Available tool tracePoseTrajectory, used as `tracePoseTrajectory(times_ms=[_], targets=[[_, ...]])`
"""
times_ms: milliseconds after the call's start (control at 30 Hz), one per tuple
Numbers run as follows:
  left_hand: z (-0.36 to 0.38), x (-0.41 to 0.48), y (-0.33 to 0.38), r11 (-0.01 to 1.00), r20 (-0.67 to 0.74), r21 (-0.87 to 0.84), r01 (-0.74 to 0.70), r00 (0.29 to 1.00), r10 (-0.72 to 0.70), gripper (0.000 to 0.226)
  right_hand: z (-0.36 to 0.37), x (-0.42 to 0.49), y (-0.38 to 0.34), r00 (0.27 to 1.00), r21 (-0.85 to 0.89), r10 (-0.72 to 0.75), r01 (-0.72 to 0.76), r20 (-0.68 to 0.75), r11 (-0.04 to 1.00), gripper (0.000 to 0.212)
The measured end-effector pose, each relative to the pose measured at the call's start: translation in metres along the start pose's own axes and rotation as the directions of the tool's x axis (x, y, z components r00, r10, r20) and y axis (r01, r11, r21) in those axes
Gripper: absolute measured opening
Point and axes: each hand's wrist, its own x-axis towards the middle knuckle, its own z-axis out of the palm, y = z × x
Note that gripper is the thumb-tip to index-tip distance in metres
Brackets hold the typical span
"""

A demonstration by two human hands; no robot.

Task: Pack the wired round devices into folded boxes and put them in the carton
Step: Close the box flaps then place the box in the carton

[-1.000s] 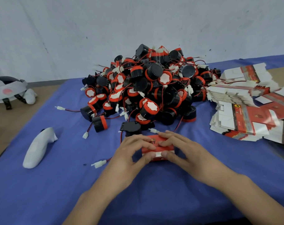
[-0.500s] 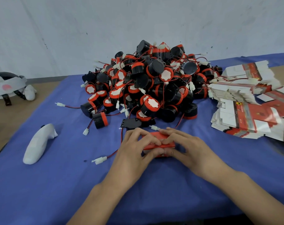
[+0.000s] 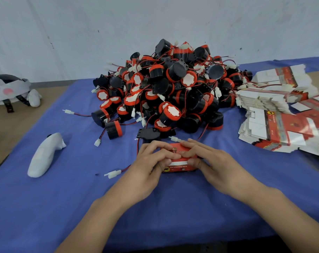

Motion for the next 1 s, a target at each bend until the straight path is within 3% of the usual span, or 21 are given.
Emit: tracePoseTrajectory(times_ms=[200, 333, 467, 667, 867, 1000], targets=[[-0.001, -0.003, -0.001, 1.000, 0.018, -0.006, -0.012, 1.000, 0.012, 0.035, -0.001, -0.003, -0.002, 1.000, -0.045, -0.010, 0.010, 0.005, 0.999, 0.020], [-0.004, -0.004, -0.002, 1.000, 0.034, -0.005, -0.024, 0.999, 0.024, 0.044, -0.001, -0.003, 0.000, 1.000, -0.098, -0.008, 0.009, 0.009, 0.995, 0.031], [-0.005, -0.004, -0.002, 0.999, 0.028, -0.047, 0.006, 1.000, -0.005, 0.028, 0.000, -0.003, 0.001, 1.000, -0.103, -0.018, 0.018, 0.001, 0.995, 0.032], [0.006, 0.006, 0.003, 0.994, -0.074, 0.110, -0.005, 0.997, 0.013, 0.022, 0.002, -0.003, -0.001, 0.999, -0.066, -0.018, 0.017, -0.027, 0.998, 0.027], [0.002, 0.008, 0.001, 1.000, -0.045, 0.018, 0.009, 0.999, -0.009, 0.012, -0.001, -0.002, -0.002, 1.000, -0.009, 0.030, -0.030, 0.003, 1.000, 0.031], [-0.002, 0.007, 0.000, 1.000, -0.042, -0.002, 0.008, 0.999, -0.008, 0.004, -0.001, -0.001, -0.002, 0.996, 0.043, 0.085, -0.087, 0.030, 0.995, 0.018]])
